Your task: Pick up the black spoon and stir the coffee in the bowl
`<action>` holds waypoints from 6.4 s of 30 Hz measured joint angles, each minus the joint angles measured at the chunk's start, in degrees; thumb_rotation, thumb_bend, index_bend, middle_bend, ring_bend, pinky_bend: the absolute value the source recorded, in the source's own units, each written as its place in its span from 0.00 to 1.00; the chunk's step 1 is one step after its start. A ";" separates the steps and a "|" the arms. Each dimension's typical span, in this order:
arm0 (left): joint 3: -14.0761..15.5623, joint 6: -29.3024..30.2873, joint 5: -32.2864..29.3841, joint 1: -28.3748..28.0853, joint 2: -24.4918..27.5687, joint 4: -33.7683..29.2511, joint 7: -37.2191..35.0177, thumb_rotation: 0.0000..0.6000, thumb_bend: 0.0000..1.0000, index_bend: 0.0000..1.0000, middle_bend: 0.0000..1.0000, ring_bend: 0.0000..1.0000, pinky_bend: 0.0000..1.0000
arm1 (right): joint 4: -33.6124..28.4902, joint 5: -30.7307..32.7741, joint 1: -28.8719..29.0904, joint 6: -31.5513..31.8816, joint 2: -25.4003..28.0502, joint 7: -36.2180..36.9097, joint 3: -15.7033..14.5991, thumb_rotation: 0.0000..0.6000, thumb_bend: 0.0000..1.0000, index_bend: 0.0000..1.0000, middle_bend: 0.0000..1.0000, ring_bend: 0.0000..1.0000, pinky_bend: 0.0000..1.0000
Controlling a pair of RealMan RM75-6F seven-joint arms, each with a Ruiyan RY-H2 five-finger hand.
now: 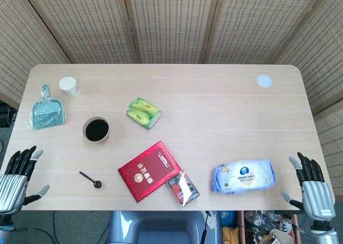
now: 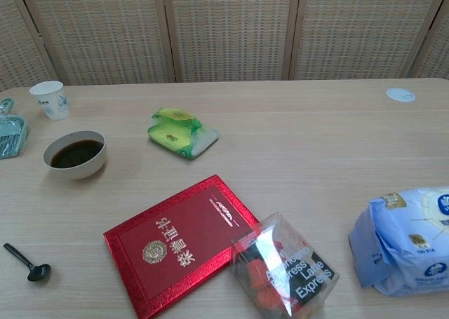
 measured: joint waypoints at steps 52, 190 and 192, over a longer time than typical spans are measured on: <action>-1.36 -19.97 -2.45 -11.80 -4.35 6.86 13.18 1.00 0.22 0.40 0.69 0.64 0.71 | 0.25 1.55 -0.56 -0.98 0.20 0.00 -0.03 1.00 0.24 0.00 0.00 0.00 0.00; -2.78 -29.63 -14.20 -24.92 -4.80 11.56 27.97 1.00 0.42 0.65 0.78 0.71 0.74 | 1.61 2.78 -1.54 -2.25 0.34 1.53 0.07 1.00 0.24 0.00 0.00 0.00 0.00; -3.26 -29.31 -13.66 -25.80 -3.82 11.38 30.23 1.00 0.43 0.65 0.78 0.71 0.74 | 1.63 2.73 -1.51 -2.25 0.28 1.61 0.06 1.00 0.24 0.00 0.00 0.00 0.00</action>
